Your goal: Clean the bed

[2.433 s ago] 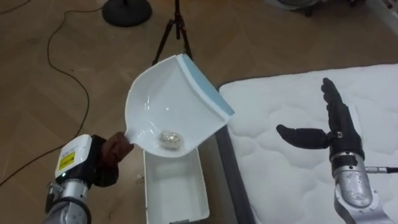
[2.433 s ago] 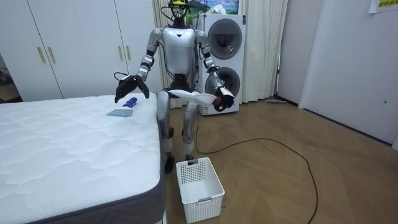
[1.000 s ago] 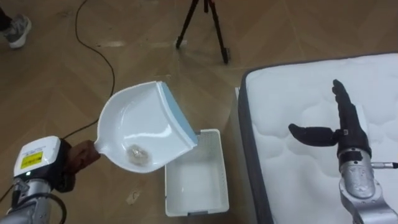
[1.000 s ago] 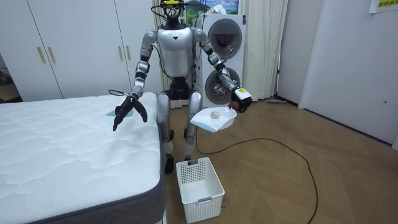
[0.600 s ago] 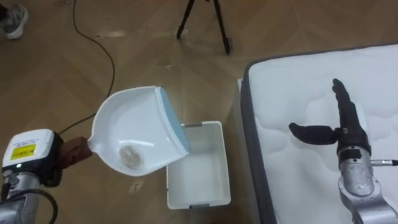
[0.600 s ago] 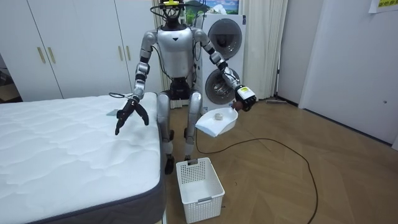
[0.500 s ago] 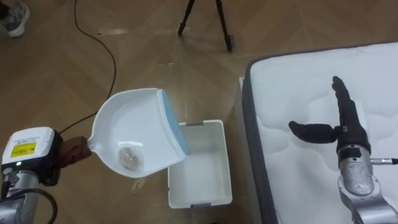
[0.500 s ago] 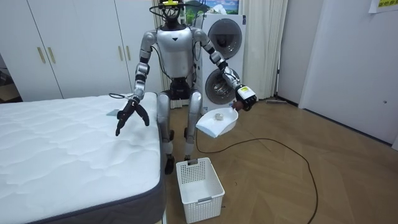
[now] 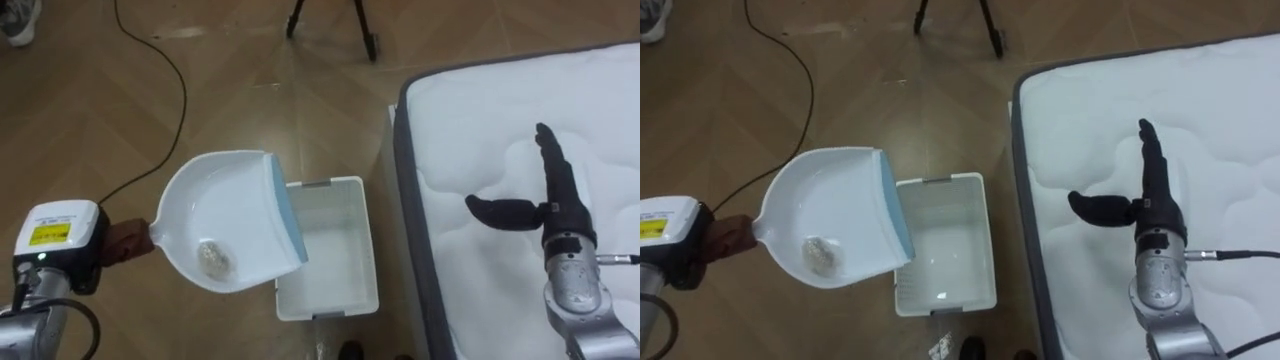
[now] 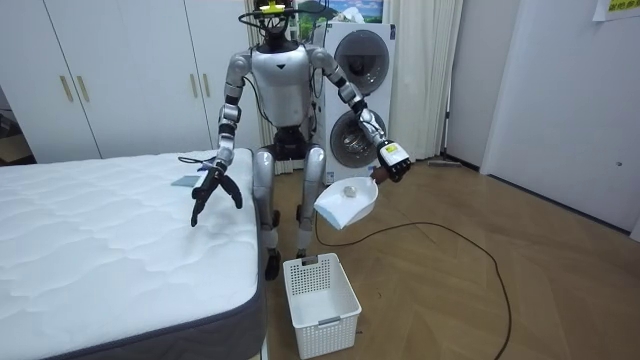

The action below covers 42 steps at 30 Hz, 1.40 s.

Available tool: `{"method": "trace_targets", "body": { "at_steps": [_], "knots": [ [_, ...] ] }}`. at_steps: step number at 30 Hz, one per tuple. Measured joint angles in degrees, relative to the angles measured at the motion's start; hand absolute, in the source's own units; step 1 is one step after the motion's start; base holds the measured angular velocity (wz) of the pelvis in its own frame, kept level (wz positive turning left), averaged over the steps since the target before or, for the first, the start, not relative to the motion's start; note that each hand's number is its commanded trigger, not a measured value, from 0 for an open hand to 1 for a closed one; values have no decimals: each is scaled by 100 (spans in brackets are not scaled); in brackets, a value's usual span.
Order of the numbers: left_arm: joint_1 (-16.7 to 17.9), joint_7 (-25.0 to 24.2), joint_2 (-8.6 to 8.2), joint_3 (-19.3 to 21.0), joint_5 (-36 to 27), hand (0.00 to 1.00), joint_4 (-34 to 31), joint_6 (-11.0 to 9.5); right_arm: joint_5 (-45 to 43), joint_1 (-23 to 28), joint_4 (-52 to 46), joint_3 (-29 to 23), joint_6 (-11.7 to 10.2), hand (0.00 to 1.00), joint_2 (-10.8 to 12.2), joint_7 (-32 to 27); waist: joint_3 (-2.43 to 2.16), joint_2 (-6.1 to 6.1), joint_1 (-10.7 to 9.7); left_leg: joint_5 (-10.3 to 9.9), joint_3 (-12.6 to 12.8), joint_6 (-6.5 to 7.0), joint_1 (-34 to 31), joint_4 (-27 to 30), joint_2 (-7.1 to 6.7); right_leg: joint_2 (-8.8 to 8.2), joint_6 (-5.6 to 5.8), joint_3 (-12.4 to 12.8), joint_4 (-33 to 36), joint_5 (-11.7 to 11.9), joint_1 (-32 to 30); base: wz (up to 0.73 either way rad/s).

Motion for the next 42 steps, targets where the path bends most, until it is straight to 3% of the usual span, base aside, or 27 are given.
{"method": "trace_targets", "body": {
  "at_steps": [5, 7, 17, 25, 33, 36, 42],
  "knots": [
    [-73, -49, 17, -176, 81, 100, -2, 16, 48, 0, 0, 35, -3, 0, -1, 5, -2, 75, 6, 24, 33, -38, 11, -51, -2, 12, -1, -1, -6, -8, -6, 0],
    [-73, -111, 17, -201, 86, 100, 1, 27, 61, -1, 1, 35, -24, 0, -6, 5, -3, 76, 7, 63, 184, -100, 31, -140, 11, -8, -20, 1, -15, -19, -6, -2],
    [-79, -267, 21, -233, 97, 100, -33, 70, 55, 2, 32, 66, -107, 0, -6, -23, -9, 87, 0, 74, 266, -81, -43, -135, 15, -17, -34, -16, 9, -33, -93, 0],
    [-154, -432, 26, -494, 583, 100, -63, 199, 52, 11, -29, 274, -106, 0, -3, 17, -16, 315, -8, 130, 88, 11, -74, -93, -58, -46, 5, -2, 28, -129, -102, 6],
    [-148, -620, 66, -503, 722, 100, -284, 284, 114, -37, -32, 450, -106, 0, -3, 124, -19, 324, -23, 130, 201, 11, -248, -17, -70, -134, -21, 44, 305, -179, -357, 0],
    [-175, -656, 150, -689, 755, 100, -284, 314, 192, -86, -31, 481, -103, 0, 14, 122, -8, 346, -34, 127, 246, 7, -254, -31, -76, -139, -18, 149, 343, -178, -407, -7],
    [-168, -960, 195, -837, 751, 100, -278, 338, 303, -203, 12, 595, -92, 0, 32, -25, 1, 536, -79, 126, 365, 11, -333, -25, -75, -190, -11, 159, 502, -175, -547, -2]
  ]
}}
